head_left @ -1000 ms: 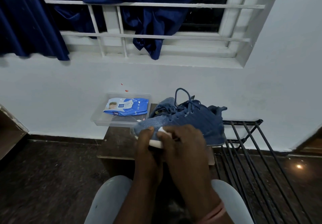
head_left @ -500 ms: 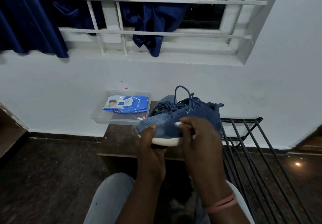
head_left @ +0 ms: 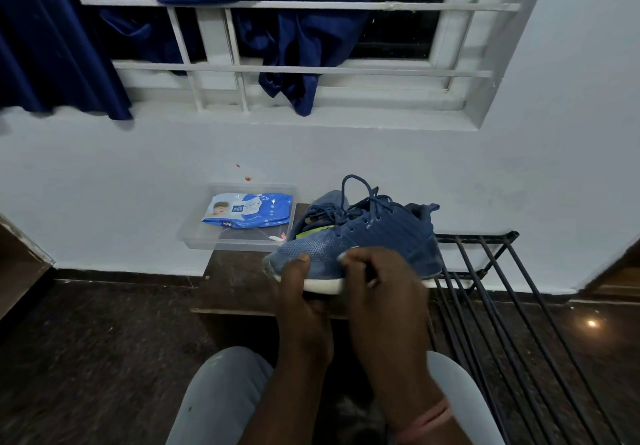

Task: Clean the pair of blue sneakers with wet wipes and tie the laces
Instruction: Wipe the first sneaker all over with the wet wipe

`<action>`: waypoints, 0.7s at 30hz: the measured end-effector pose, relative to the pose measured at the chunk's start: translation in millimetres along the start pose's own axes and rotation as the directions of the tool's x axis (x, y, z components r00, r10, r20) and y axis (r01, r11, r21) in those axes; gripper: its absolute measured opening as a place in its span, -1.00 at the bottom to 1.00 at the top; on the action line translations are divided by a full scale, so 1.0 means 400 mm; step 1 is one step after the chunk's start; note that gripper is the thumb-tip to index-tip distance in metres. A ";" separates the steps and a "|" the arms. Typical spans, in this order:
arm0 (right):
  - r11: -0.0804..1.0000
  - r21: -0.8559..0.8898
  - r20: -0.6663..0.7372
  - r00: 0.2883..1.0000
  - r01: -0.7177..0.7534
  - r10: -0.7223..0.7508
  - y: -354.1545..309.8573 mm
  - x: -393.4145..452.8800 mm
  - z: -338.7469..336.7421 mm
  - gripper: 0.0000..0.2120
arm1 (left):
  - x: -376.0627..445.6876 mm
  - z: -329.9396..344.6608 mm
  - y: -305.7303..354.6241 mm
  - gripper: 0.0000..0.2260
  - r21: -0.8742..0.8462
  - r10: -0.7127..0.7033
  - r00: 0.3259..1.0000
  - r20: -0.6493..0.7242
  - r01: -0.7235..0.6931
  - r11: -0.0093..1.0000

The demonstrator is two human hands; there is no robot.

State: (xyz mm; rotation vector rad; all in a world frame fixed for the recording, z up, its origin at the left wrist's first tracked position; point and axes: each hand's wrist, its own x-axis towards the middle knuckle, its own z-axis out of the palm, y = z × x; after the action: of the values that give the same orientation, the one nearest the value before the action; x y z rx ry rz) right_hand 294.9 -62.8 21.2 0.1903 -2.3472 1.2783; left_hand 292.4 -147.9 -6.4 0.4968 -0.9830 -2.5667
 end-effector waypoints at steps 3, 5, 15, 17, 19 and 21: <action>0.993 0.006 0.077 0.990 0.120 -0.120 -0.037 -0.021 0.010 -0.91 | 0.008 -0.007 -0.006 -0.76 0.042 -0.043 0.998 0.041 0.041 0.998; 0.997 0.021 0.027 0.997 0.069 -0.070 -0.005 0.012 0.007 -0.90 | 0.002 0.009 0.002 -0.68 0.014 -0.040 0.999 0.011 0.040 0.999; 0.996 -0.045 0.028 0.996 0.083 -0.082 0.002 0.052 -0.005 -0.91 | 0.026 -0.005 -0.009 -0.48 0.011 0.014 1.000 0.002 -0.014 1.000; 0.997 -0.068 0.000 0.999 0.046 -0.047 0.003 0.057 -0.012 -0.92 | 0.017 0.009 -0.003 -0.48 0.008 0.017 1.000 0.002 -0.017 1.000; 0.999 -0.005 0.108 0.993 0.050 -0.049 -0.038 0.023 -0.003 -0.92 | 0.016 0.003 -0.007 -0.70 0.082 0.017 0.999 0.045 -0.021 0.996; 0.996 0.040 0.175 0.981 0.073 -0.079 -0.065 -0.009 0.003 -0.91 | 0.014 -0.006 -0.010 -0.72 0.128 0.061 0.997 0.053 -0.067 0.990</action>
State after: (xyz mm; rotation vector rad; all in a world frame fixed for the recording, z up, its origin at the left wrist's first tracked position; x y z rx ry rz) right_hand 306.3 -78.7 38.9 0.4168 -2.4407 1.3120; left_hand 287.9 -148.8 -12.1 0.4312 -1.1688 -2.4800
